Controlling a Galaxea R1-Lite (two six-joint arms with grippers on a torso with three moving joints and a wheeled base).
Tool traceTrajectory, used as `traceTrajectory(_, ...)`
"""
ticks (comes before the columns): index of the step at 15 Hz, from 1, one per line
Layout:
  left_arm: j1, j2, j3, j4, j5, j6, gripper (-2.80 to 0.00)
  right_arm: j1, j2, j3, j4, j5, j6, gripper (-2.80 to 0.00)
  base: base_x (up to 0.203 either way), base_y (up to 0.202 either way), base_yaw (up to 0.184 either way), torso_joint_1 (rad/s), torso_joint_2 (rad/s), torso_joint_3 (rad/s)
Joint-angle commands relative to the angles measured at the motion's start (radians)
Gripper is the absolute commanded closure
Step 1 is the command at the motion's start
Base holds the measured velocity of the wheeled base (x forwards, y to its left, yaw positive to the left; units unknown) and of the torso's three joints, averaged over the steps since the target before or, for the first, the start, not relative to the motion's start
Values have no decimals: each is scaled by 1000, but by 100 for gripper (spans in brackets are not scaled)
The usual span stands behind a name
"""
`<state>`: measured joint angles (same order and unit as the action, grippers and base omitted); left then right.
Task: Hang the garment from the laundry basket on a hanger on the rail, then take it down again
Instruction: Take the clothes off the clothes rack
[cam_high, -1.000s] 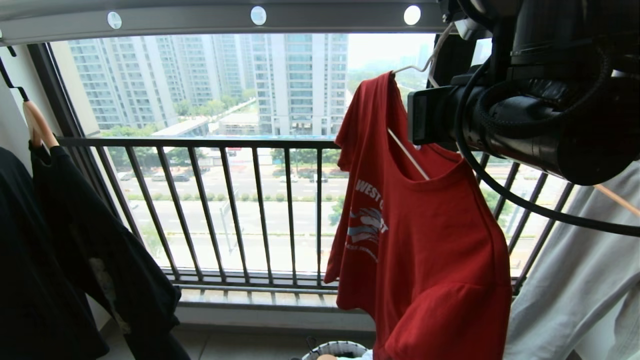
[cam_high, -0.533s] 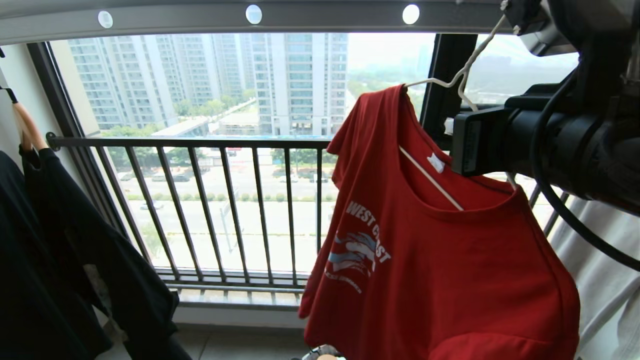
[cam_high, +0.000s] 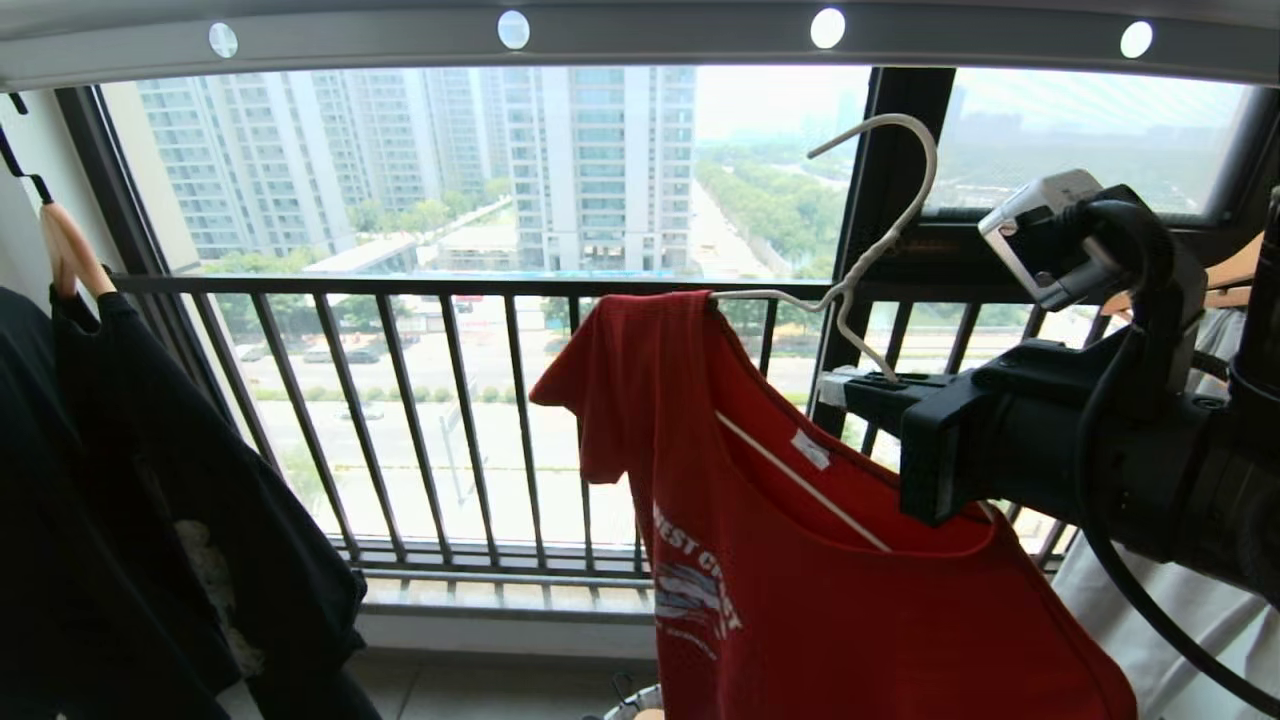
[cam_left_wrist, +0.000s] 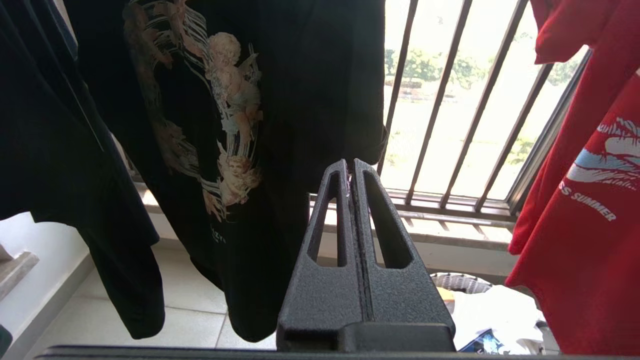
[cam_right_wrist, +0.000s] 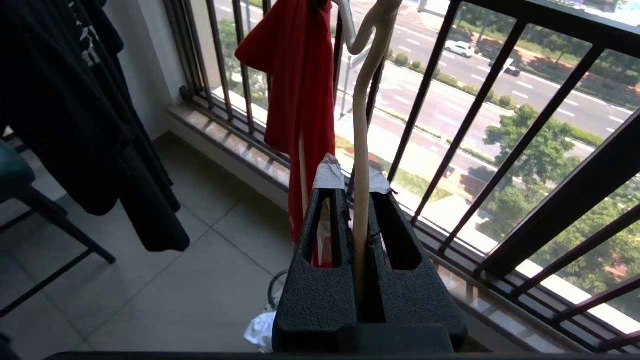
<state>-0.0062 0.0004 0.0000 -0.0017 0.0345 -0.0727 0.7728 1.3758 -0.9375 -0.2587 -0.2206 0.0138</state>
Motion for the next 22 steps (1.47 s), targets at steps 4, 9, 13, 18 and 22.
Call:
traceTrajectory(4,0,0,0,0,1,-1,0,-90,-2,61,-17,264,-35,0,0,0,0,0,0,0)
traceTrajectory(9,0,0,0,0,1,-1,0,-141,-2,98,-22,273,-145,0,0,0,0,0,0,0)
traceTrajectory(13,0,0,0,0,1,-1,0,-142,45,155,-23,273,-268,0,0,0,0,0,0,0)
traceTrajectory(18,0,0,0,-1,1,-1,0,-165,46,149,-24,274,-264,0,0,0,0,0,0,0)
traceTrajectory(22,0,0,0,-1,1,-1,0,-183,42,154,-26,274,-264,0,0,0,0,0,0,0)
